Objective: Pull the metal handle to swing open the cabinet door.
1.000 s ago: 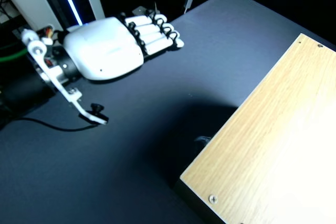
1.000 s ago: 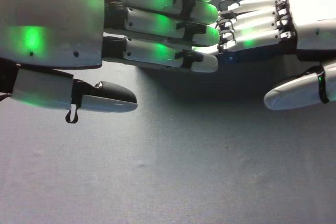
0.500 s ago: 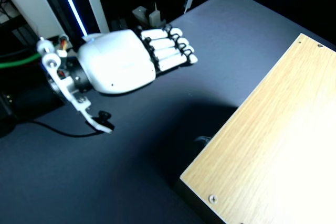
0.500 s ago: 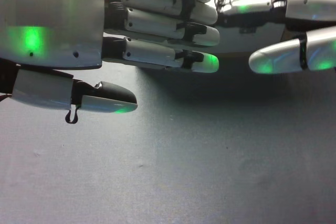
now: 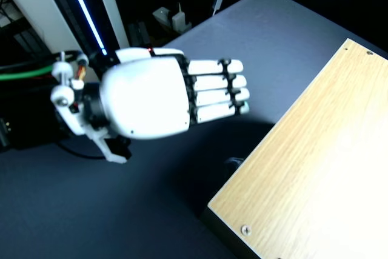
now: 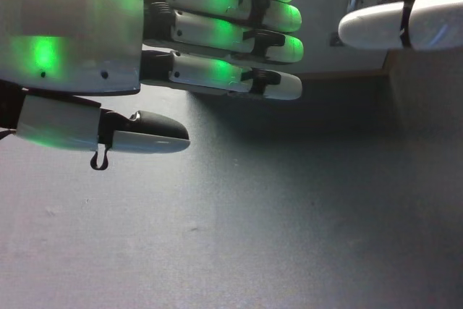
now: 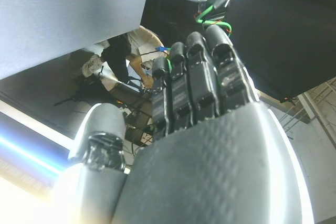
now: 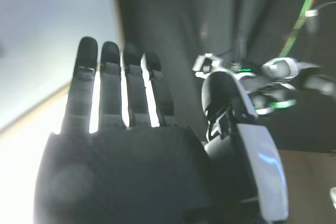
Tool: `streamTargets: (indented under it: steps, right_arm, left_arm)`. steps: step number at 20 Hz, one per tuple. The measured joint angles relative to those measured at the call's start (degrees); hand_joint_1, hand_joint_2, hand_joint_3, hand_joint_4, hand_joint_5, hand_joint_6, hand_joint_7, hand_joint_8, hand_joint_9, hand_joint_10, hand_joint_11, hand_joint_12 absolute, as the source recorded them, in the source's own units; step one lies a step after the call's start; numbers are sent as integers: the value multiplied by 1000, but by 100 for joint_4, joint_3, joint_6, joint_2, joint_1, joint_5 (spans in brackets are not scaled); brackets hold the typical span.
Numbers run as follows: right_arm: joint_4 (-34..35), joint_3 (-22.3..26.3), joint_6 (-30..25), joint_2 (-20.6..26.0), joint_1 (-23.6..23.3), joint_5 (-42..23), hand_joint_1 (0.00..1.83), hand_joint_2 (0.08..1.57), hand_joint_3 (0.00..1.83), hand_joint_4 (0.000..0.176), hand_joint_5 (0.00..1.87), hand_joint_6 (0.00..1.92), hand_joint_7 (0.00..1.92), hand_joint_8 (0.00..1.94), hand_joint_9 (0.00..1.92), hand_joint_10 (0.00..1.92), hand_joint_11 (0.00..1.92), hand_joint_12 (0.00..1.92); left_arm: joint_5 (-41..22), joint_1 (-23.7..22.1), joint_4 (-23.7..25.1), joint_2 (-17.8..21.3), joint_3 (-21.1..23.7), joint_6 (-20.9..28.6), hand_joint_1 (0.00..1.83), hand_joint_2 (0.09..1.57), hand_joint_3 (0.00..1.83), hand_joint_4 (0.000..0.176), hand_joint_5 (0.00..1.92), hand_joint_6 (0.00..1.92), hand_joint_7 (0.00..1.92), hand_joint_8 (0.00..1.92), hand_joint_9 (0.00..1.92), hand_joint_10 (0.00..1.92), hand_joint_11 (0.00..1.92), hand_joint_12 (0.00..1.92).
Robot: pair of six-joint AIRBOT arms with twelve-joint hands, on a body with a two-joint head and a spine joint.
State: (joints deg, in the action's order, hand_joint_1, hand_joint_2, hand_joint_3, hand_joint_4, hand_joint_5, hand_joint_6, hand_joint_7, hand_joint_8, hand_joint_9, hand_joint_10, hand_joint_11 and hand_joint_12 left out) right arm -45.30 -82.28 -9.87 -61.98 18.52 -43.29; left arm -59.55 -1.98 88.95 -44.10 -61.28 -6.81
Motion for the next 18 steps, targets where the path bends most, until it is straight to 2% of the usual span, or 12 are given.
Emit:
streamTargets:
  steps: [4, 10, 14, 18]
  right_arm:
    - [424, 74, -2, 170, 0, 122, 0, 1515, 2, 0, 158, 4, 180, 2, 159, 2, 0, 509]
    - [658, 238, -2, 358, 0, 293, 0, 1517, 2, 0, 151, 0, 176, 2, 153, 3, 0, 492]
    - [822, 372, -2, 555, 0, 555, 0, 1511, 0, 0, 155, 4, 184, 4, 158, 3, 0, 511]
    - [1049, 400, -2, 566, 0, 846, 0, 1515, 0, 0, 145, 2, 171, 3, 147, 2, 0, 480]
  left_arm:
    - [0, 0, 0, 0, 0, 0, 0, 1571, 38, 0, 290, 1, 292, 1, 264, 1, 0, 610]
    - [2, 0, 0, 0, 0, 0, 0, 1571, 32, 0, 312, 5, 312, 4, 282, 4, 0, 643]
    - [-2, 0, -2, 0, 0, 0, 0, 1571, 39, 0, 294, 0, 293, 0, 252, 0, 0, 581]
    - [0, 0, 0, 0, 0, 0, 0, 1571, 52, 0, 305, 4, 308, 4, 269, 5, 0, 601]
